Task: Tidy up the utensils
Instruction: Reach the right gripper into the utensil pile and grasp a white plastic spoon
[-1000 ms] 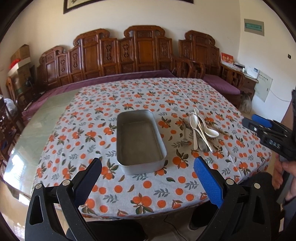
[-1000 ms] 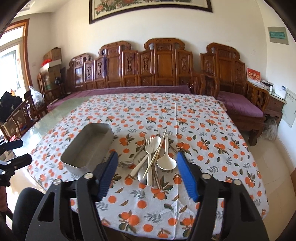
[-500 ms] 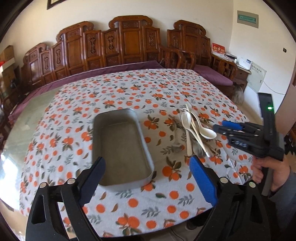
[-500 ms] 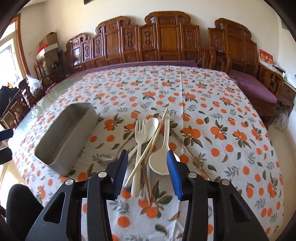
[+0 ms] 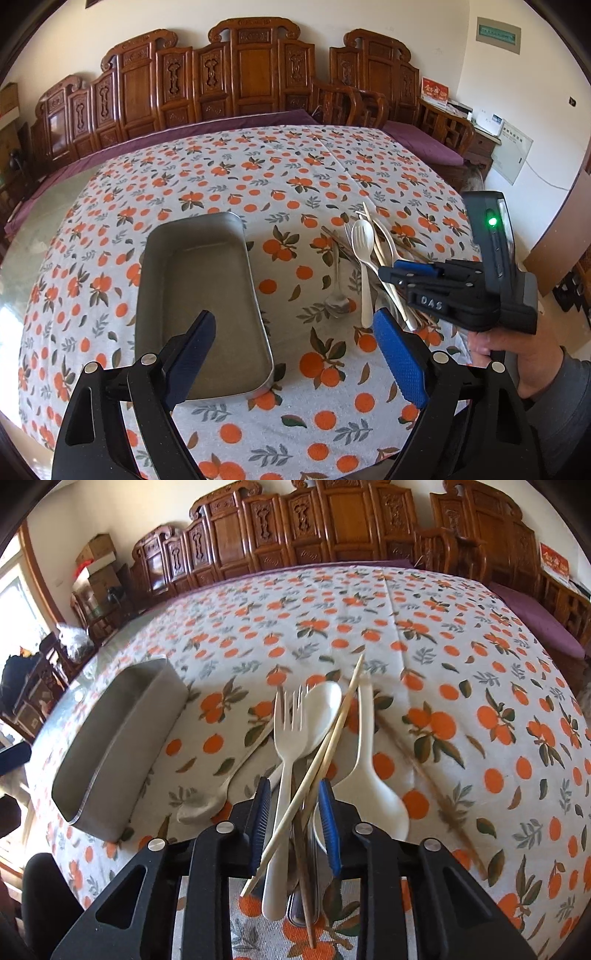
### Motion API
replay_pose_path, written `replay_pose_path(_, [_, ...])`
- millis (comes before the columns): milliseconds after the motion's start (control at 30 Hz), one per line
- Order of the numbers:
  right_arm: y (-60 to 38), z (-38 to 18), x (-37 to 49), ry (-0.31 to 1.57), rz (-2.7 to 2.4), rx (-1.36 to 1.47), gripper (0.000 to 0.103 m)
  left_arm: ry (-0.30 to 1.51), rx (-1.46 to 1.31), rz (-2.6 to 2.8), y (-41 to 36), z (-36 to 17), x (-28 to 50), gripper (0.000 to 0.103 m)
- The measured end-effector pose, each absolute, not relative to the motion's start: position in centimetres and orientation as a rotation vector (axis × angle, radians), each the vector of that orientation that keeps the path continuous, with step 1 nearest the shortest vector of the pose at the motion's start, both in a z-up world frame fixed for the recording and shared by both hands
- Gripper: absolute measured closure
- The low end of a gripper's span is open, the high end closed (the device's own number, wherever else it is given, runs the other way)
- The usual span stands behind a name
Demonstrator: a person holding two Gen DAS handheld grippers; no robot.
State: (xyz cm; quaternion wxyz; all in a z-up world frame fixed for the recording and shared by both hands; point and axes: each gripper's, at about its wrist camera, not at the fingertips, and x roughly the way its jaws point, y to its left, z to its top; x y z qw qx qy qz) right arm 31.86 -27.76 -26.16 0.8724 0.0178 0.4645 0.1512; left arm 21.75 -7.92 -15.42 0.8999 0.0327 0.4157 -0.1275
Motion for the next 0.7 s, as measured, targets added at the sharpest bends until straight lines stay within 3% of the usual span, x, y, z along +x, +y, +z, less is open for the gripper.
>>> replay_pose_path(133, [-28.1,-26.6,31.8,0.980,0.293,0.034,0.076,0.865,0.069,-0.263,-8.2,-15.6,21.7,0.020])
replay_pose_path(400, [-30.2,-25.9,31.1,0.961,0.292,0.091,0.096,0.871,0.088,-0.267,-9.1,-15.7,22.2,0.019])
replay_pose_path(700, [-31.7,-24.8,30.8,0.924,0.302,0.116,0.098,0.892,0.113,-0.269,-10.8,-16.8,23.4,0.020])
